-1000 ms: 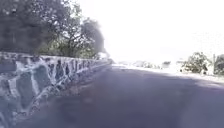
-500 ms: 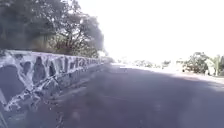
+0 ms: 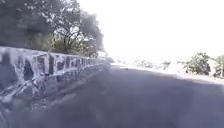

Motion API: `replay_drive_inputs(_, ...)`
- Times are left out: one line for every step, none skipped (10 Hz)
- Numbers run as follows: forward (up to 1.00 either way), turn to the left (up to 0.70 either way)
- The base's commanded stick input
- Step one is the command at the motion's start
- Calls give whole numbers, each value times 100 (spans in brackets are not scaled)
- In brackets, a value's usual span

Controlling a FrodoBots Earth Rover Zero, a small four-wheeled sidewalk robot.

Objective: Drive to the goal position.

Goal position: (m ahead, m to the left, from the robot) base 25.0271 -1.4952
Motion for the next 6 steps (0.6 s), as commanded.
replay_drive_inputs(100, 0)
replay_drive_inputs(100, 0)
replay_drive_inputs(100, 0)
replay_drive_inputs(100, 0)
replay_drive_inputs(100, 0)
replay_drive_inputs(100, 0)
